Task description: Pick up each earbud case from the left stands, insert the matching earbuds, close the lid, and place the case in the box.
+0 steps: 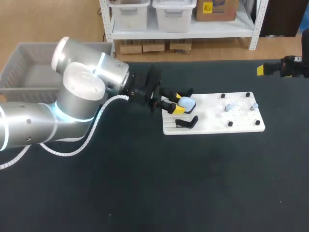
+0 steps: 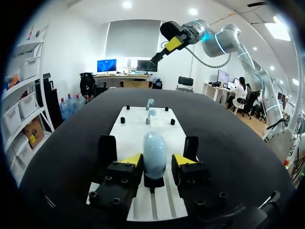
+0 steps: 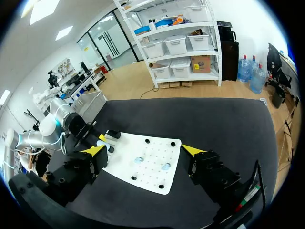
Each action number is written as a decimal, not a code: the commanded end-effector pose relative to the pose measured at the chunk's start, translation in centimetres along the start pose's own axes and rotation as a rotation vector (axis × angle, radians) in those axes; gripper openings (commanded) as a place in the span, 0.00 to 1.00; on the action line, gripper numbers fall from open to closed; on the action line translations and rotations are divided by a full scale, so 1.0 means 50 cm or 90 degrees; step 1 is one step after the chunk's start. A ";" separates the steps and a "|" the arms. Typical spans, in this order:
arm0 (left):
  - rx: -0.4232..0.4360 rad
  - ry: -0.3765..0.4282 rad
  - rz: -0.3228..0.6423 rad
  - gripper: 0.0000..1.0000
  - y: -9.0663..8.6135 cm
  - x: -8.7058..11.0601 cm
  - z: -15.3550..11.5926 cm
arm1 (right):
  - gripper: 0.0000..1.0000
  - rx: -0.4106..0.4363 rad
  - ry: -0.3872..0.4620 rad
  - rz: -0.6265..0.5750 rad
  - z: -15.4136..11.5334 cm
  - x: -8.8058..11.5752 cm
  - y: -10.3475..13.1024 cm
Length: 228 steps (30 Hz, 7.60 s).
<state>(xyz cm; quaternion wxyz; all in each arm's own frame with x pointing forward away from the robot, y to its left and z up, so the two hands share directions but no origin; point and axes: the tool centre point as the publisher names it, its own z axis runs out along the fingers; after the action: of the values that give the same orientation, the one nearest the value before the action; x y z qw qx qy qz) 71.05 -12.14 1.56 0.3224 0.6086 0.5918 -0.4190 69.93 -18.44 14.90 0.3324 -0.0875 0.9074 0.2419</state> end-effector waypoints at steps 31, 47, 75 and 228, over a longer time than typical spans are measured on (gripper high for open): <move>-0.060 -0.220 0.078 0.00 -0.088 -0.143 -0.104 | 1.00 0.001 0.000 0.000 -0.001 0.000 0.001; -0.061 -0.261 0.081 0.00 -0.148 -0.192 -0.099 | 1.00 0.001 0.000 0.000 -0.001 0.000 0.001; -0.035 -0.295 0.075 0.00 -0.144 -0.172 -0.087 | 1.00 -0.008 0.016 -0.055 -0.011 0.014 0.036; -0.045 -0.297 0.093 0.00 -0.138 -0.166 -0.096 | 1.00 0.225 0.369 -0.273 0.077 0.109 -0.050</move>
<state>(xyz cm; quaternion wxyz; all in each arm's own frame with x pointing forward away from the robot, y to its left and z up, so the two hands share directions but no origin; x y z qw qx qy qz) 65.37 -10.98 11.89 0.4981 0.5260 0.4702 -0.5041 67.82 -18.70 8.75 0.1220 -0.2812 0.9514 -0.0301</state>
